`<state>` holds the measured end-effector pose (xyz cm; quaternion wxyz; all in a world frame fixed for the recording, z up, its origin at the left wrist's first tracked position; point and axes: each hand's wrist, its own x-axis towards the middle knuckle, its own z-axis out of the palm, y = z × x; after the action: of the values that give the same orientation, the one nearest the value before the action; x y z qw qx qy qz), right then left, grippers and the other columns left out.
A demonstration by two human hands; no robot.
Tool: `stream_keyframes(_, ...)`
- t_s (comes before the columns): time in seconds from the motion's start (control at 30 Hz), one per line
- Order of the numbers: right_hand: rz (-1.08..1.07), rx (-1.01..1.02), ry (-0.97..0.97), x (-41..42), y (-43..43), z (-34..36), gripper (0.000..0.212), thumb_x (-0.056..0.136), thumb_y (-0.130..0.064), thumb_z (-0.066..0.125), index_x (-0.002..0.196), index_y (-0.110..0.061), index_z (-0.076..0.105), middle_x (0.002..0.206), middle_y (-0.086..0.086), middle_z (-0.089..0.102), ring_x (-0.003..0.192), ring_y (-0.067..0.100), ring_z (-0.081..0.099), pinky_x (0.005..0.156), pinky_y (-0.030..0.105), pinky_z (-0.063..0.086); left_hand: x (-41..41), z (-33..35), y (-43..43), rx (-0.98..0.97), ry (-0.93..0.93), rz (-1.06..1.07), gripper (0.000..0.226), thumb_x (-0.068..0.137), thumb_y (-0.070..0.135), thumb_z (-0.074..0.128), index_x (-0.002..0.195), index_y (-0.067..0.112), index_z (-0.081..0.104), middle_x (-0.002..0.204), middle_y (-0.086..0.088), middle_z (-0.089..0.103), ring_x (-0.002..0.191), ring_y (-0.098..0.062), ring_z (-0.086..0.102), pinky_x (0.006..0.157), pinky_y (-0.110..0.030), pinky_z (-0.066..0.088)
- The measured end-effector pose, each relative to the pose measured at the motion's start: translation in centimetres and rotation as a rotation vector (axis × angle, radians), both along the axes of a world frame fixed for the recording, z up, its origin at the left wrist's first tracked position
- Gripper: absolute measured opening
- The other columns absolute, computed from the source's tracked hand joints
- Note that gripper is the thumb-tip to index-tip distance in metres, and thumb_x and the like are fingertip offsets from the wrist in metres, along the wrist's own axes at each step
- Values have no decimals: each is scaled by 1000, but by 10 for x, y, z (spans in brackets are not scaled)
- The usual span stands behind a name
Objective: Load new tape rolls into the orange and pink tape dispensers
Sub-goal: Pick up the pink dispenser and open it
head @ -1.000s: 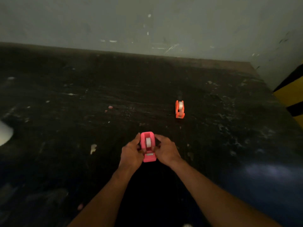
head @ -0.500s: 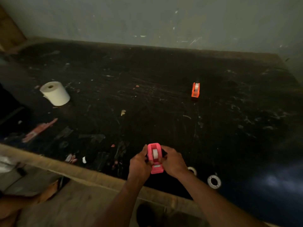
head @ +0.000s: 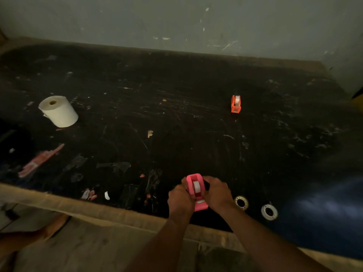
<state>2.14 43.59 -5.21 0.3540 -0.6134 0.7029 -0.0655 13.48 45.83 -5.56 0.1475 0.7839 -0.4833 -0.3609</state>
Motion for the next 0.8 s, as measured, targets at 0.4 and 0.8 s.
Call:
stream_keyframes(0.4,230,17,15,1,6,28,47,94,-23,59,138,-29,47,137,5,56,127,21,53,111,37,40,2,-1,2,-75,-30,-17,37,96,26,53,133,26,58,124,-4,67,116,-21,62,95,-29,48)
stream_keyframes(0.8,255,-42,-33,-11,-8,45,39,83,-36,67,119,-38,53,118,-2,58,108,15,59,97,40,51,-2,15,-4,-23,-75,-33,43,93,30,54,137,31,53,124,-3,66,115,-23,63,93,-30,49)
